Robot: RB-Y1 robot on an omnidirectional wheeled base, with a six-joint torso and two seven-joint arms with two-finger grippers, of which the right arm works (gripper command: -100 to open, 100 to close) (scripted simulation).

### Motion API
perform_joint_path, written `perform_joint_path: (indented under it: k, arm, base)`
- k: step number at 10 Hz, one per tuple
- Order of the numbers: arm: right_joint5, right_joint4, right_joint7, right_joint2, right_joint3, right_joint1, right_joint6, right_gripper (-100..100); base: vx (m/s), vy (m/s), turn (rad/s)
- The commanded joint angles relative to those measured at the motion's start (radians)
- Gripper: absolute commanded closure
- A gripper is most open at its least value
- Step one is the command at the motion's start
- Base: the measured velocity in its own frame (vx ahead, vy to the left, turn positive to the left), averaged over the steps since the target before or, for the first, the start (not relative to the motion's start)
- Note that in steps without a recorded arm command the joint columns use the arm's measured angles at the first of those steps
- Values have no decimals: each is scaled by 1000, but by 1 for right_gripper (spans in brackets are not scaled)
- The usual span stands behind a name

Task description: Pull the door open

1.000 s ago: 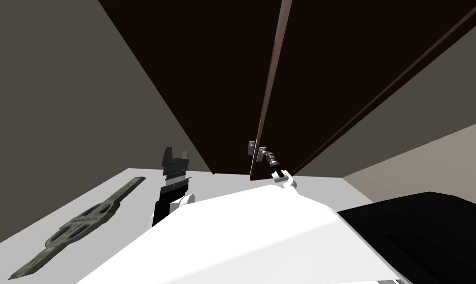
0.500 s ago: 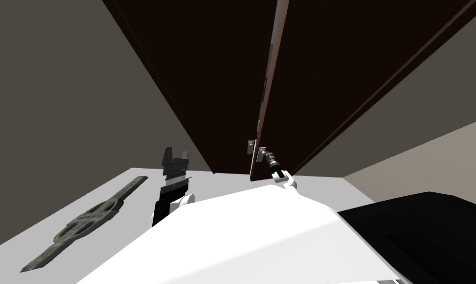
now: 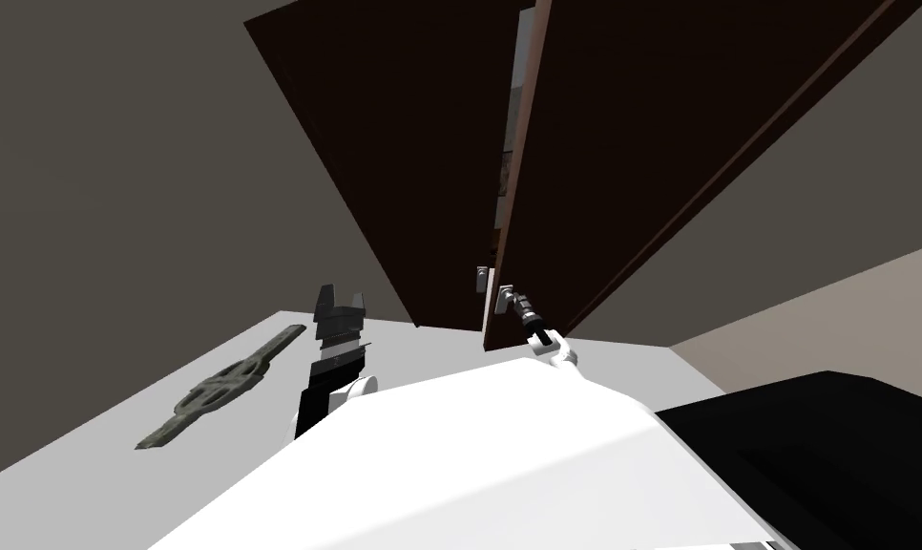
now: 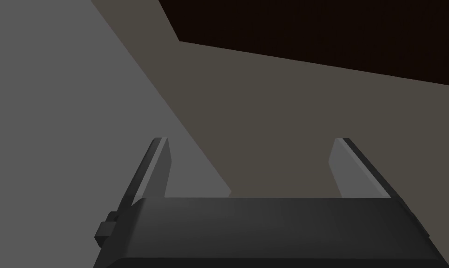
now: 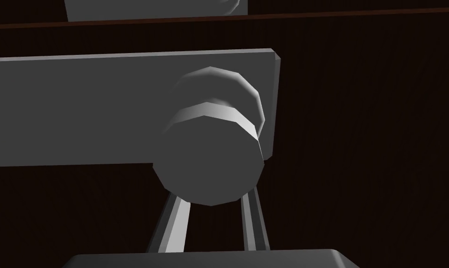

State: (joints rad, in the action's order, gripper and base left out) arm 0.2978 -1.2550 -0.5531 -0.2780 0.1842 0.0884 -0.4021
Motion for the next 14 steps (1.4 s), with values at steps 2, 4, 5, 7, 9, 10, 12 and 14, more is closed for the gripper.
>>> perform_joint_path:
  k: [2, 4, 5, 7, 9, 10, 12, 14]
  arm:
    - [11, -23, -38, -18, -48, 19, -12, 100]
    - [17, -32, -58, -32, -70, 27, -20, 100]
    - [20, -36, -67, -39, -81, 30, -23, 100]
    - [24, -30, -81, -57, -71, 42, -39, 100]
    - [33, -41, -109, -77, -83, 65, -67, 100]
    - [38, -47, -125, -89, -90, 77, -83, 100]
    - [45, -56, -148, -106, -99, 96, -106, 100]
    - [55, -68, -178, -128, -112, 119, -136, 100]
  base:
    - [-216, -113, 149]
    - [-184, -98, 112]
    - [-164, -96, 105]
    - [-96, -48, 48]
    - [-181, -47, 133]
    - [-219, -116, 105]
    - [-185, -91, 92]
    - [-199, -90, 97]
